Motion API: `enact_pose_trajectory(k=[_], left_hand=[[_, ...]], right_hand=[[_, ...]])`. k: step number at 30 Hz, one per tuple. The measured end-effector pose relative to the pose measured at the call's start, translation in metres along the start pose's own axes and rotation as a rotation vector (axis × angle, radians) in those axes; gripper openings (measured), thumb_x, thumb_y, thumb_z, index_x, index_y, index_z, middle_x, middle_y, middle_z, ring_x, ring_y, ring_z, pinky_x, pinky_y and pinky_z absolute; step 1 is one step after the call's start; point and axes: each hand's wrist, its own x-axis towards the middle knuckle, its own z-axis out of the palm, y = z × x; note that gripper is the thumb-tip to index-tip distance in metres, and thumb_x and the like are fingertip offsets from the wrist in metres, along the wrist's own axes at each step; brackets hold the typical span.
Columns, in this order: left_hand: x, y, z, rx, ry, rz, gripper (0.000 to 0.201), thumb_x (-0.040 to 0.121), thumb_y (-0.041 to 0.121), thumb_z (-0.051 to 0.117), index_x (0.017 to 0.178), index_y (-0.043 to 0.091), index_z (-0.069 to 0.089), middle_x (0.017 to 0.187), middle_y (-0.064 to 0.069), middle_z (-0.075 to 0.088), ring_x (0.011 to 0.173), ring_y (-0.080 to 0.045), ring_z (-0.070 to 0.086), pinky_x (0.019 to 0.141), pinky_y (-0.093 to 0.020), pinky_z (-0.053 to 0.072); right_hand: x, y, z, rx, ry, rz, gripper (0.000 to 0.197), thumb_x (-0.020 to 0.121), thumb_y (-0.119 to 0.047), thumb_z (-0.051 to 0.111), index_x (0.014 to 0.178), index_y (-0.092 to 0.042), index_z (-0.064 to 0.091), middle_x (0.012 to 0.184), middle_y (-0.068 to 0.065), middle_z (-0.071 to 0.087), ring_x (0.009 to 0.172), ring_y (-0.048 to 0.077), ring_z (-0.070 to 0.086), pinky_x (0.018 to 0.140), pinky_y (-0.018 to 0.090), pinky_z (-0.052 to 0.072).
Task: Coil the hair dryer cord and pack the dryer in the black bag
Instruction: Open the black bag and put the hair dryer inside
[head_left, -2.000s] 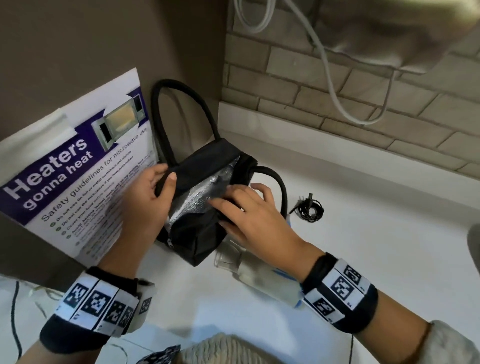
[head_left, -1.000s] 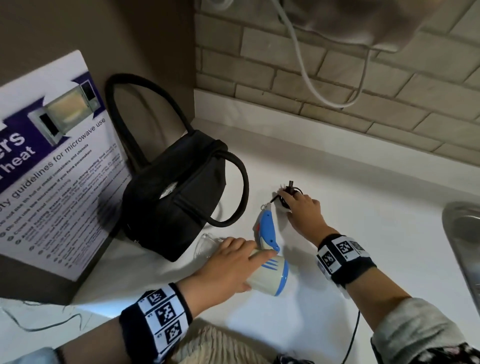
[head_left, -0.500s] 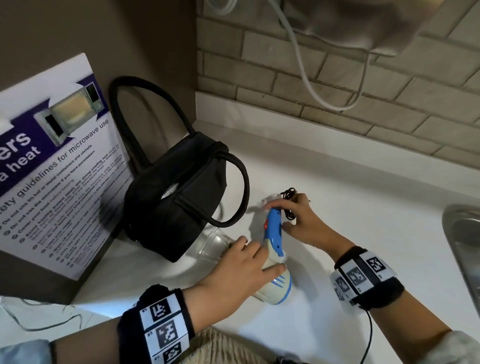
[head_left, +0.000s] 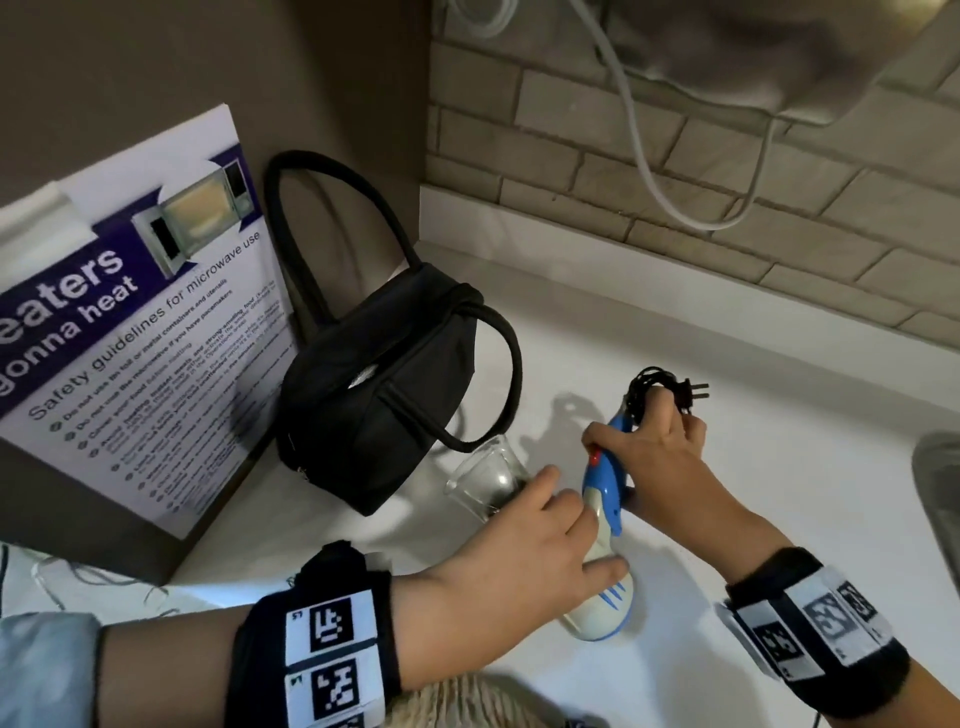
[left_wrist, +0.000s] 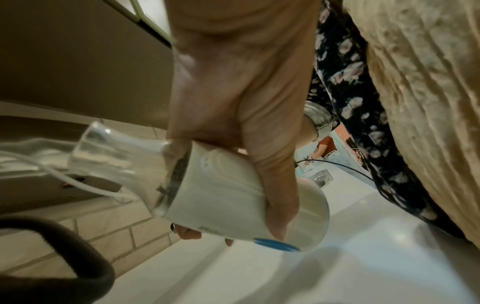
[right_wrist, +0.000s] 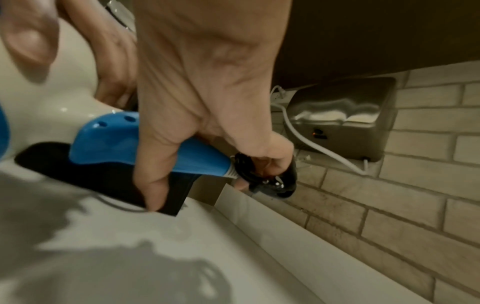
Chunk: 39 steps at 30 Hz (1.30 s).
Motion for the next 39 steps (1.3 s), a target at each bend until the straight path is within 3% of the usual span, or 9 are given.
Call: enact_pose_trajectory(k=[6, 11, 15, 18, 22, 27, 31, 35, 39], left_hand=[[0.0, -0.007, -0.023, 0.095, 0.003, 0.049, 0.057, 0.072, 0.045, 0.071, 0.126, 0.041, 0.053, 0.11, -0.001, 0.068, 0.097, -0.025, 0.061, 0.104, -0.055, 0.021], [-0.002, -0.044, -0.033, 0.044, 0.31, -0.056, 0.046, 0.077, 0.029, 0.067, 0.121, 0.036, 0.058, 0.111, -0.002, 0.066, 0.107, -0.029, 0.057, 0.109, -0.057, 0.02], [-0.016, -0.083, -0.044, 0.138, 0.339, -0.196, 0.056, 0.082, 0.016, 0.048, 0.136, 0.028, 0.044, 0.14, -0.011, 0.045, 0.135, -0.037, 0.029, 0.112, -0.06, -0.007], [-0.031, -0.1, -0.044, 0.098, 0.392, -0.33, 0.061, 0.084, 0.008, 0.029, 0.138, 0.03, 0.042, 0.153, -0.011, 0.033, 0.144, -0.036, 0.02, 0.114, -0.059, 0.0], [-0.048, -0.121, -0.036, -0.01, 0.463, -0.527, 0.078, 0.074, 0.032, 0.072, 0.142, 0.039, 0.034, 0.159, -0.01, 0.017, 0.146, -0.035, 0.012, 0.116, -0.055, 0.006], [-0.053, -0.123, -0.022, -0.396, 0.735, -0.761, 0.081, 0.078, 0.062, 0.061, 0.145, 0.028, 0.029, 0.152, -0.02, 0.02, 0.142, -0.033, 0.023, 0.115, -0.05, 0.024], [-0.04, -0.124, -0.011, -1.208, 0.969, -0.763, 0.085, 0.082, 0.045, 0.066, 0.144, 0.033, 0.009, 0.151, -0.01, 0.028, 0.139, -0.019, 0.036, 0.112, -0.046, 0.035], [-0.039, -0.136, -0.004, -1.357, 1.105, -0.807, 0.082, 0.085, 0.022, 0.067, 0.137, 0.047, 0.009, 0.145, -0.012, 0.04, 0.131, -0.022, 0.047, 0.109, -0.049, 0.038], [-0.042, -0.144, 0.001, -1.469, 1.145, -0.803, 0.097, 0.077, 0.01, 0.075, 0.141, 0.04, 0.008, 0.146, -0.008, 0.039, 0.129, -0.016, 0.05, 0.108, -0.046, 0.041]], right_hand=[[-0.018, 0.004, -0.019, 0.035, 0.025, 0.1, 0.064, 0.043, -0.023, 0.092, 0.097, -0.036, 0.059, 0.099, 0.008, 0.032, 0.094, 0.03, 0.038, 0.078, 0.038, 0.023], [0.002, -0.003, -0.049, 0.101, 0.265, 0.244, 0.05, 0.058, -0.006, 0.08, 0.099, -0.025, 0.058, 0.103, 0.019, 0.037, 0.102, 0.027, 0.029, 0.078, 0.038, 0.022], [0.039, -0.013, -0.073, 0.142, 0.433, 0.298, 0.043, 0.065, -0.005, 0.07, 0.099, -0.025, 0.055, 0.105, 0.023, 0.04, 0.105, 0.032, 0.03, 0.075, 0.038, 0.023], [0.066, -0.025, -0.083, 0.176, 0.475, 0.309, 0.041, 0.066, -0.007, 0.07, 0.1, -0.025, 0.055, 0.107, 0.024, 0.04, 0.106, 0.037, 0.032, 0.073, 0.037, 0.022], [0.099, -0.038, -0.089, 0.24, 0.496, 0.336, 0.04, 0.065, -0.009, 0.07, 0.097, -0.026, 0.055, 0.11, 0.021, 0.038, 0.102, 0.035, 0.034, 0.074, 0.035, 0.023], [0.127, -0.055, -0.09, 0.371, 0.494, 0.383, 0.04, 0.065, -0.015, 0.072, 0.101, -0.022, 0.056, 0.112, 0.02, 0.037, 0.105, 0.036, 0.034, 0.076, 0.039, 0.03], [0.133, -0.074, -0.085, 0.527, 0.519, 0.376, 0.039, 0.068, -0.028, 0.071, 0.103, -0.026, 0.054, 0.107, 0.008, 0.03, 0.105, 0.033, 0.035, 0.082, 0.042, 0.038], [0.133, -0.079, -0.076, 0.693, 0.457, 0.297, 0.048, 0.064, -0.053, 0.055, 0.109, -0.039, 0.046, 0.11, 0.012, 0.056, 0.105, 0.025, 0.031, 0.079, 0.031, 0.046], [0.125, -0.071, -0.084, 0.776, 0.346, 0.172, 0.059, 0.074, -0.016, 0.069, 0.126, -0.03, 0.047, 0.109, 0.01, 0.049, 0.095, 0.017, 0.048, 0.071, 0.003, 0.04]])
